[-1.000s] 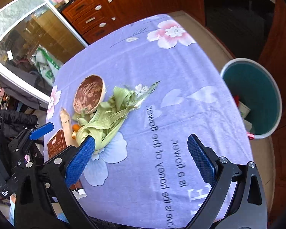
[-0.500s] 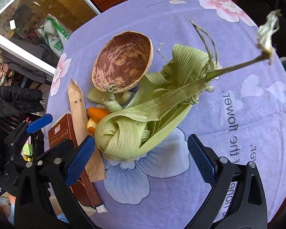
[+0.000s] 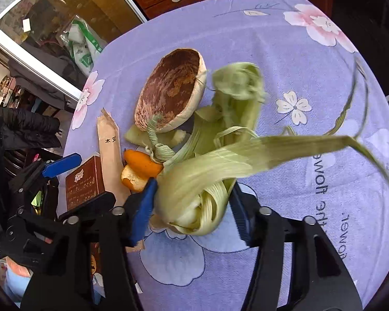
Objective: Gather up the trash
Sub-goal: 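Grasp the coconut shell bowl rim with the left tool while the right tool holds the husk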
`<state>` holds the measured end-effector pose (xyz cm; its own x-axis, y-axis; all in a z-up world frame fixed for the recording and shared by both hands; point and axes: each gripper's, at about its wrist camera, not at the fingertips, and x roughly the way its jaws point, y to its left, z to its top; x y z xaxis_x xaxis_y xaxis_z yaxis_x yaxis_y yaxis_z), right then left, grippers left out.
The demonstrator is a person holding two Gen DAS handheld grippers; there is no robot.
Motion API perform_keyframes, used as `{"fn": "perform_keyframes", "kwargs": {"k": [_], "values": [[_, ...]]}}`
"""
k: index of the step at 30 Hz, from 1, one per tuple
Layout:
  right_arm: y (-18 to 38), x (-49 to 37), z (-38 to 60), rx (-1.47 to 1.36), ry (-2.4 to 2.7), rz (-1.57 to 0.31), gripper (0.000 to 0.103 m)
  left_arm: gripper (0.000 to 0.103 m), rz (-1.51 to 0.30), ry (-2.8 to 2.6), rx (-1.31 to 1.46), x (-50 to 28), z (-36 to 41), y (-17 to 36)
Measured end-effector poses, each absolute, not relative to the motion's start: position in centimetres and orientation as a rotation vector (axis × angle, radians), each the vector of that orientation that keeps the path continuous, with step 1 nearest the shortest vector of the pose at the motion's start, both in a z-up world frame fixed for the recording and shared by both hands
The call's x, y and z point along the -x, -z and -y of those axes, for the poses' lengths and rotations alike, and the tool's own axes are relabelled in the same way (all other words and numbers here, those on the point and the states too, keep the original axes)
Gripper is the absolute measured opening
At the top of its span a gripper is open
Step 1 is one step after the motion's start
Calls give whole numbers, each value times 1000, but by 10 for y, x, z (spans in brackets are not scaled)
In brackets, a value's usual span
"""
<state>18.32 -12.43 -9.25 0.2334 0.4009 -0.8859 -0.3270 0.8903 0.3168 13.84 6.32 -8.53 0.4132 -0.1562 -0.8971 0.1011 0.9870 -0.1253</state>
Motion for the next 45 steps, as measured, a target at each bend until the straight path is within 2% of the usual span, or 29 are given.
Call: {"fn": "perform_keyframes", "kwargs": {"k": [4,12,21,26,39,42,44,45], "values": [[79,-184,147,-44,-444,-1195,41,99,-1115,156,47,-149,-62,80],[75,-197,203,-86,-301,-1161,41,99,-1109,133,38,-198,-59,81],[88,-210,204,-102,-310,-1190,42,98,-1137,147,-5,-233,-43,99],[88,-214,206,-116,-316,-1193,44,81,-1156,172,6,-244,-37,106],[91,-214,207,-131,-326,-1205,49,77,-1160,220,-41,-242,-7,111],[94,-213,207,-141,-330,-1212,50,59,-1146,205,-64,-239,0,110],[95,-212,207,-147,-331,-1216,53,36,-1130,183,-74,-237,-1,108],[96,-211,207,-152,-333,-1220,53,29,-1132,176,-67,-236,-3,107]]}}
